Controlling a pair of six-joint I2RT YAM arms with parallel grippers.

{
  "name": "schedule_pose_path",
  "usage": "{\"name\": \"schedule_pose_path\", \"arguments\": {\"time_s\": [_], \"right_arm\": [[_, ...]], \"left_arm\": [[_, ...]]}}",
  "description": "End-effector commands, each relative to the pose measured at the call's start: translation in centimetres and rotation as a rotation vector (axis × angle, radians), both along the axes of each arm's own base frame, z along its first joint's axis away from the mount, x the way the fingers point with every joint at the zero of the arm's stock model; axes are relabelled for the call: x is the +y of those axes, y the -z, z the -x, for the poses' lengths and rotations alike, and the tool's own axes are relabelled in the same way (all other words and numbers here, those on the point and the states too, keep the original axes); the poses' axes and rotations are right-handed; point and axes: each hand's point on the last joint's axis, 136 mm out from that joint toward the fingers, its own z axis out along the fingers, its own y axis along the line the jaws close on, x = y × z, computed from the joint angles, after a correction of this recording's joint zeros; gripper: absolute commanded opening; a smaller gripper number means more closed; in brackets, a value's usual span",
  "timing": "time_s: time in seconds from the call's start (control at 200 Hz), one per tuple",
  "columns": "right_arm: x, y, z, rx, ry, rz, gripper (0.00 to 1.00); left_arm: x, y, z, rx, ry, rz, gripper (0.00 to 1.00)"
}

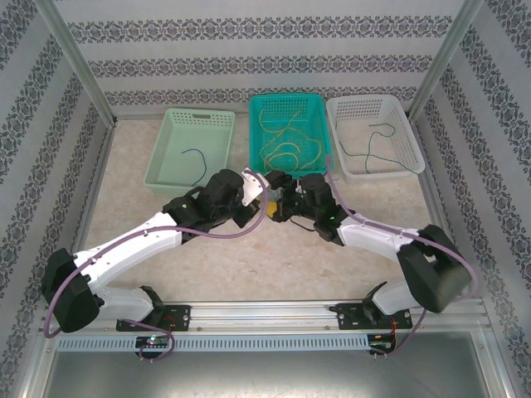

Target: Untangle the cables

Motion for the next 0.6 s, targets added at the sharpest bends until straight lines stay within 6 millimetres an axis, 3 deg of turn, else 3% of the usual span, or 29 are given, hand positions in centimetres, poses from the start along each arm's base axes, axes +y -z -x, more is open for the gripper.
{"name": "schedule_pose_path", "arguments": {"time_s": [0.0,0.085,0.17,0.325,0.4,0.534,0.594], "right_arm": [[1.2,-1.1,-1.3,-0.025,0.021,-0.069,0.77],[0.5,-0.3,-1.9,-0.067,0.016,0.019,0.64],[-0.5,-1.1,-2.5,-0.143,0.024,0.107,0.48],[-2.6,-3.4,-2.9,-0.254,0.035,0.264,0.0],[-3.2,-5.1,-3.0,-0.323,0.03,0.339,0.0],[-3.2,-9.1,-3.0,-0.478,0.019,0.381,0.0],[-3.1,-10.8,-2.7,-0.547,0.0,0.419,0.0]], "left_arm": [[-2.0,-0.8,0.4,-0.01,0.04,0.057,0.0],[-2.5,-0.6,1.4,0.004,0.066,0.057,0.0],[-1.8,-0.2,1.9,0.015,0.046,0.057,0.0],[0.0,1.0,2.3,0.019,-0.01,0.035,0.02],[0.2,1.6,2.4,0.039,-0.027,0.032,0.07],[0.8,2.3,1.8,0.057,-0.112,0.053,0.31],[1.7,2.5,1.2,0.054,-0.186,0.057,0.55]]}}
